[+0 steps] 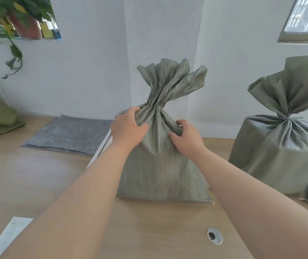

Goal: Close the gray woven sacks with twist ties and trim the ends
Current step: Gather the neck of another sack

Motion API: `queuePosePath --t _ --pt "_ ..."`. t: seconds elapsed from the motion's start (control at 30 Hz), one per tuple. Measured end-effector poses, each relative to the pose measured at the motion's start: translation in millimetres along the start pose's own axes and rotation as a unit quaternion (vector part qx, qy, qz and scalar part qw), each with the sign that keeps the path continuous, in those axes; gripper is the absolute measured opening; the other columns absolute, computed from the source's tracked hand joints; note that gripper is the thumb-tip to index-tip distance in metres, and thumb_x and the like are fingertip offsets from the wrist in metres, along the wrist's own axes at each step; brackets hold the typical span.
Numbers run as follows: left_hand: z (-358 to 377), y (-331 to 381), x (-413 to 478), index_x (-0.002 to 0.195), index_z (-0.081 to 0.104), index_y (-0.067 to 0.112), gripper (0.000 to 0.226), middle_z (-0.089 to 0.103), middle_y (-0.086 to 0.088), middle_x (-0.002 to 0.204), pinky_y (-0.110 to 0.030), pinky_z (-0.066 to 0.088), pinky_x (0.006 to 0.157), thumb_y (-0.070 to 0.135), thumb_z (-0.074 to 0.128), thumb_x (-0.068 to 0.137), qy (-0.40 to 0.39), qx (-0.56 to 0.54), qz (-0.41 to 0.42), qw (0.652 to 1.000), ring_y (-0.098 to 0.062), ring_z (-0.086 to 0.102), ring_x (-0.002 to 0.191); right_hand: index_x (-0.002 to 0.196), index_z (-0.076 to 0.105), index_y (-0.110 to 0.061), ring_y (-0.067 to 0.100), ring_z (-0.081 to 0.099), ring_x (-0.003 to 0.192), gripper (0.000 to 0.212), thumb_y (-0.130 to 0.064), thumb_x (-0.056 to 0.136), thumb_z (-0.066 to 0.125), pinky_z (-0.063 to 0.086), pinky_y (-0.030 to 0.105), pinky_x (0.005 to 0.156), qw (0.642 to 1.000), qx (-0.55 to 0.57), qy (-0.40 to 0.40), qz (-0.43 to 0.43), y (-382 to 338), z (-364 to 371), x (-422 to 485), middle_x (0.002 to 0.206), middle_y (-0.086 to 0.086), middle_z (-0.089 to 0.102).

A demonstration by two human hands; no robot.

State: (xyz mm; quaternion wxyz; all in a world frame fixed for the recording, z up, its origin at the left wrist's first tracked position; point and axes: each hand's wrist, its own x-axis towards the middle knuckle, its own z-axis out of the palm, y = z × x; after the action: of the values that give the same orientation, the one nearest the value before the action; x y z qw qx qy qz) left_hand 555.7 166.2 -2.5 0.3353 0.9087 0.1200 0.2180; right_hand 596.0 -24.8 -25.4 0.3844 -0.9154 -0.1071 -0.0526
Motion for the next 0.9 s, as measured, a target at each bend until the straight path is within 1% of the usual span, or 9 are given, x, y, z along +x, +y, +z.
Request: queuePosePath --t 0.1,0.2,0.33,0.4,0.47,0.53,0.63,0.73,0.9 --pt "2 4 -8 0.136 0.057 0.034 0.053 0.064 0.009 0.129 -0.044 0.036 0.104 0.039 0.064 0.083 0.022 0.018 0.001 1.0 -0.027 0.049 0.127 0.132 0.052 -0.018 0.026 0.054 0.116 0.045 -0.037 0.091 0.059 0.045 0.036 0.092 1.0 -0.001 0.014 -0.005 2 4 -3 0.124 0.006 0.058" --pt "1 8 -18 0.129 0.06 0.036 0.044 0.064 0.008 0.124 -0.045 0.035 0.101 0.044 0.065 0.086 0.038 0.035 0.001 0.999 -0.026 0.049 0.124 0.12 0.057 -0.018 0.026 0.057 0.106 0.034 -0.038 0.092 0.058 0.045 0.035 0.082 1.0 -0.004 0.018 -0.011 5 3 -11 0.114 0.006 0.062" --pt "-3 13 -33 0.102 0.066 0.034 0.019 0.066 0.011 0.099 -0.043 0.035 0.092 0.048 0.063 0.09 0.055 0.044 0.006 0.997 -0.027 0.056 0.112 0.098 0.056 -0.017 0.026 0.055 0.083 0.016 -0.032 0.095 0.057 0.036 0.031 0.063 0.999 -0.008 0.012 -0.031 7 -4 -34 0.086 0.001 0.061" --pt "-6 15 -45 0.092 0.063 0.033 0.014 0.069 0.007 0.096 -0.043 0.035 0.091 0.047 0.059 0.093 0.055 0.049 0.008 0.997 -0.029 0.059 0.109 0.092 0.051 -0.018 0.022 0.051 0.074 0.013 -0.029 0.096 0.056 0.033 0.03 0.054 0.999 0.015 0.013 -0.039 9 -8 -49 0.074 -0.005 0.054" --pt "-11 16 -58 0.086 0.057 0.033 0.016 0.07 0.003 0.091 -0.043 0.036 0.089 0.045 0.054 0.096 0.063 0.046 0.008 0.997 -0.03 0.061 0.1 0.09 0.051 -0.02 0.013 0.05 0.07 0.012 -0.028 0.097 0.056 0.032 0.024 0.053 0.998 0.044 0.01 -0.046 12 -13 -65 0.073 -0.009 0.052" --pt "-17 17 -75 0.076 0.047 0.029 0.026 0.06 0.005 0.072 -0.039 0.036 0.08 0.04 0.051 0.099 0.068 0.025 0.015 0.997 -0.028 0.058 0.081 0.091 0.054 -0.024 0.003 0.049 0.071 0.008 -0.027 0.097 0.057 0.034 0.019 0.056 0.996 0.073 0.01 -0.051 14 -16 -82 0.075 -0.014 0.054" --pt "-27 19 -104 0.066 0.034 0.022 0.042 0.039 0.004 0.057 -0.036 0.029 0.061 0.034 0.052 0.102 0.054 -0.026 0.038 0.997 -0.02 0.039 0.057 0.08 0.051 -0.022 0.008 0.047 0.066 0.019 -0.029 0.097 0.058 0.034 0.026 0.055 0.994 0.098 0.019 -0.043 16 -23 -108 0.067 -0.01 0.052" --pt "-37 23 -128 0.067 0.034 0.015 0.046 0.034 0.001 0.057 -0.037 0.026 0.056 0.037 0.054 0.102 0.044 -0.065 0.057 0.995 -0.018 0.032 0.054 0.081 0.052 -0.016 0.013 0.044 0.059 0.021 -0.028 0.098 0.055 0.032 0.031 0.054 0.99 0.136 0.027 -0.025 17 -34 -132 0.063 -0.006 0.049" --pt "-50 49 -176 0.065 0.031 0.02 0.049 0.026 0.006 0.052 -0.035 0.026 0.053 0.04 0.061 0.098 0.062 -0.102 0.091 0.989 -0.014 0.025 0.049 0.069 0.041 -0.025 0.005 0.033 0.05 0.031 -0.022 0.099 0.05 0.03 0.024 0.049 0.975 0.21 0.068 0.006 19 -62 -182 0.053 -0.014 0.039"
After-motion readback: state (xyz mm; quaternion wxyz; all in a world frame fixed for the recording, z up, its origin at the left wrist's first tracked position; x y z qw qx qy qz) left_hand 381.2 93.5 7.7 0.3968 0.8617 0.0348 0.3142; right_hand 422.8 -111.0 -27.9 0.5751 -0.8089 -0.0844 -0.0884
